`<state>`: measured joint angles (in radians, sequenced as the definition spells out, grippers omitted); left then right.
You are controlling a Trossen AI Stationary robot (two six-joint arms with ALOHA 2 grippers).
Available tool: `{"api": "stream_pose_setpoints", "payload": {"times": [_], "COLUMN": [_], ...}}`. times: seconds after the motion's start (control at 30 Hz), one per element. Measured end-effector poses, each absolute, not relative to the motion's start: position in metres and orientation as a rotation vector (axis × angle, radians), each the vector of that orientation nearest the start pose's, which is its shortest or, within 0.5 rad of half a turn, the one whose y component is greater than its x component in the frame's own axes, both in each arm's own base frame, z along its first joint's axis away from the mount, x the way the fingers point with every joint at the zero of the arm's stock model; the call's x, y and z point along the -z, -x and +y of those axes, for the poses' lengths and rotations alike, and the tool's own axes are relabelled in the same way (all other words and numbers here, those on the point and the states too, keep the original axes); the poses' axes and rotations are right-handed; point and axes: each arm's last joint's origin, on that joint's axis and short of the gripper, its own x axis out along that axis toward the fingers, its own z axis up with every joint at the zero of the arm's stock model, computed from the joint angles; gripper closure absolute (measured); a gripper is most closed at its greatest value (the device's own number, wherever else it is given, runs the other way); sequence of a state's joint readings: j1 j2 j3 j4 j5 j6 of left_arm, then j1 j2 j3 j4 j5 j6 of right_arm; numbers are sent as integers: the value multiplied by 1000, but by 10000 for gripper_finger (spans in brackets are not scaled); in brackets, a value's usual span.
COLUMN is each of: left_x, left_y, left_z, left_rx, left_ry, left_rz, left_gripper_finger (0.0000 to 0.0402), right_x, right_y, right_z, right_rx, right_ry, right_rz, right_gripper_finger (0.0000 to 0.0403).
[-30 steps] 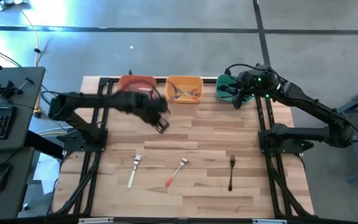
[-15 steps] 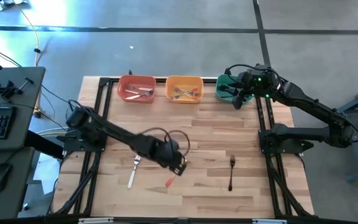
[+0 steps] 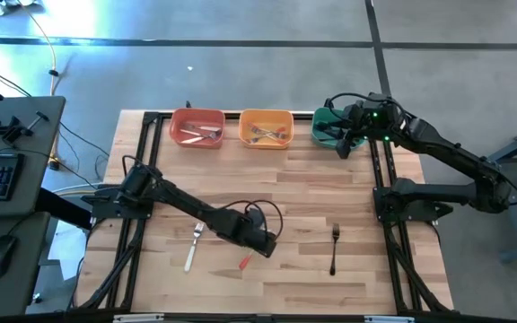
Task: Sort silverware by color (type)
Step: Put the orange fork into the yellow bin
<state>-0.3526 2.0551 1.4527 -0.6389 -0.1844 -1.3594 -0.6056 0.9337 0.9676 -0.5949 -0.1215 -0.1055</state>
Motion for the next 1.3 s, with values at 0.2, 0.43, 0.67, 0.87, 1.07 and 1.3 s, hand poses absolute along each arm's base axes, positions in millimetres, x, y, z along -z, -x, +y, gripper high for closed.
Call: {"api": "stream_pose_setpoints", "payload": {"times": [0.2,0.43,0.67,0.87,1.07,1.3], "left_x": [-145,-140,-143,-146,-148,-135], "left_y": [-394,-401,-407,-409,-417,-418], "left_z": [-128,-129,-132,-133,-136,-137], "left_rx": [-725,-693,-659,-666,-605,-654], "left_ry": [829,849,879,922,996,1056], "left_rz": [1074,1045,1015,992,948,978], "left_gripper_finger": [233,233,233,233,233,233], "right_x": [-332,-331,-331,-331,-332,-331], "right_y": [-156,-153,-152,-152,-152,-152], "right_z": [-103,-102,-101,-101,-101,-101], "right_rx": [438,434,427,420,420,413], "right_ry": [-98,-104,-104,-81,-80,-67], "right_rz": [562,580,579,584,583,586], "right_gripper_finger": [281,281,281,281,281,281]}}
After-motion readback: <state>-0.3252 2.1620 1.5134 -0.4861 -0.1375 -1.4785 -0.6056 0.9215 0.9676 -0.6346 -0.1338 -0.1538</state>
